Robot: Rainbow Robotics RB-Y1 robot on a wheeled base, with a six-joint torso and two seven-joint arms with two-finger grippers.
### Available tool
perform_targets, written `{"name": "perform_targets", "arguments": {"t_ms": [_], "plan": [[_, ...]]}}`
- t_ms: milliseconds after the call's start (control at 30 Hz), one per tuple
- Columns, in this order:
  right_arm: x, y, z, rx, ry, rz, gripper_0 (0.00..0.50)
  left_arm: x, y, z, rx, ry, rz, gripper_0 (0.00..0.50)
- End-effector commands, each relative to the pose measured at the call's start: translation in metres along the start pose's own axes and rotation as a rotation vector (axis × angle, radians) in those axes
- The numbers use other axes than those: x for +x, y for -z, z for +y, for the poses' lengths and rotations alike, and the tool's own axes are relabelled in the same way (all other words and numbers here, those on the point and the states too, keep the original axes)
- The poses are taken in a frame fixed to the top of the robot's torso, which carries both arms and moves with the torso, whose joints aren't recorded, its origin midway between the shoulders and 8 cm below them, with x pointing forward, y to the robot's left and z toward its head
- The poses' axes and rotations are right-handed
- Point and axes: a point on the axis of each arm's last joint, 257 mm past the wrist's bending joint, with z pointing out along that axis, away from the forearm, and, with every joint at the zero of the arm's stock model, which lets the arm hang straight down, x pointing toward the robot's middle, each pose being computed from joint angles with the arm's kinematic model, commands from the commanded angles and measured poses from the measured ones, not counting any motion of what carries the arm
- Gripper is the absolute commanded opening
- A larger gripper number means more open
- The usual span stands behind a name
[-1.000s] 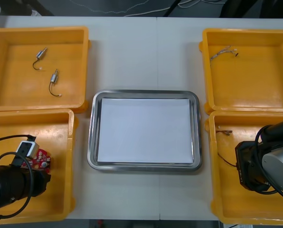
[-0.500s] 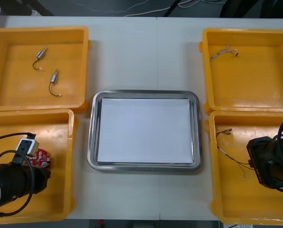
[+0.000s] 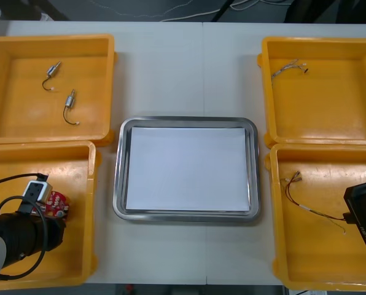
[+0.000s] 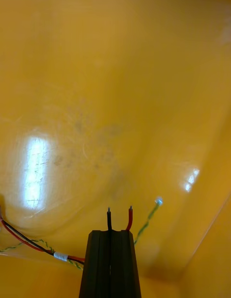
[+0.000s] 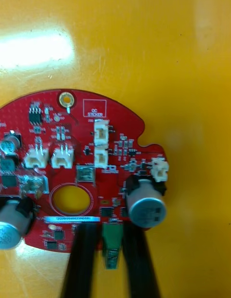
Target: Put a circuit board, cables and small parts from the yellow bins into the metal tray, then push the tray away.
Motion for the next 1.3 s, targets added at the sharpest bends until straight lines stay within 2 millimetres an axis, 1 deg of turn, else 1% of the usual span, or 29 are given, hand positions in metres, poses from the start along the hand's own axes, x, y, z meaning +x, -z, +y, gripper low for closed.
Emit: {"name": "perform_targets", "arguments": {"t_ms": [33, 200, 300, 400, 433, 500, 600, 667, 700, 733, 767, 800, 833, 933, 967, 1000, 1033, 1200, 1300], "plan": [[-0.020, 0.013, -0.017, 0.015, 0.112, -0.042, 0.000, -0.003, -0.004, -0.011, 0.017, 0.082, -0.008, 0.000], [-0.031, 0.016, -0.027, 0.025, 0.154, -0.049, 0.000, -0.006, -0.003, -0.010, 0.017, 0.081, -0.013, 0.000], [-0.036, 0.018, -0.030, 0.028, 0.173, -0.056, 0.000, -0.010, 0.000, -0.004, 0.013, 0.088, -0.021, 0.000], [-0.039, 0.018, -0.034, 0.035, 0.178, -0.060, 0.000, -0.018, 0.010, 0.010, -0.009, 0.089, -0.028, 0.000], [-0.038, 0.018, -0.035, 0.036, 0.180, -0.058, 0.000, -0.018, 0.012, 0.012, -0.012, 0.089, -0.023, 0.000], [-0.039, 0.018, -0.036, 0.038, 0.183, -0.058, 0.000, -0.024, 0.023, 0.023, -0.032, 0.084, -0.023, 0.000], [-0.039, 0.018, -0.036, 0.038, 0.183, -0.058, 0.001, -0.030, 0.034, 0.033, -0.047, 0.075, -0.027, 0.000], [-0.038, 0.018, -0.037, 0.040, 0.183, -0.056, 0.058, -0.034, 0.041, 0.038, -0.045, 0.076, -0.034, 0.000], [-0.038, 0.018, -0.037, 0.041, 0.183, -0.056, 0.095, -0.036, 0.044, 0.040, -0.043, 0.075, -0.038, 0.000], [-0.038, 0.018, -0.037, 0.041, 0.185, -0.056, 0.227, -0.039, 0.047, 0.041, -0.030, 0.081, -0.040, 0.000], [-0.038, 0.018, -0.037, 0.041, 0.186, -0.056, 0.347, -0.041, 0.050, 0.042, -0.023, 0.082, -0.043, 0.000], [-0.039, 0.018, -0.036, 0.038, 0.187, -0.058, 0.426, -0.041, 0.051, 0.044, -0.022, 0.084, -0.042, 0.000], [-0.039, 0.018, -0.035, 0.038, 0.189, -0.057, 0.500, -0.045, 0.056, 0.045, -0.018, 0.081, -0.049, 0.000], [-0.039, 0.020, -0.031, 0.027, 0.202, -0.055, 0.500, -0.052, 0.064, 0.051, -0.019, 0.075, -0.056, 0.000], [-0.039, 0.020, -0.031, 0.027, 0.202, -0.055, 0.500, -0.052, 0.064, 0.051, -0.019, 0.075, -0.056, 0.000], [-0.037, 0.021, -0.025, 0.015, 0.220, -0.051, 0.500, -0.058, 0.069, 0.054, -0.027, 0.071, -0.066, 0.000], [-0.036, 0.022, -0.021, 0.009, 0.230, -0.050, 0.500, -0.060, 0.072, 0.056, -0.032, 0.069, -0.069, 0.000], [-0.027, 0.028, -0.005, -0.004, 0.423, -0.028, 0.500, -0.076, 0.086, 0.063, -0.045, 0.062, -0.066, 0.000], [-0.019, 0.029, -0.001, 0.002, 0.532, -0.010, 0.500, -0.086, 0.094, 0.065, -0.047, 0.058, -0.065, 0.000]]}}
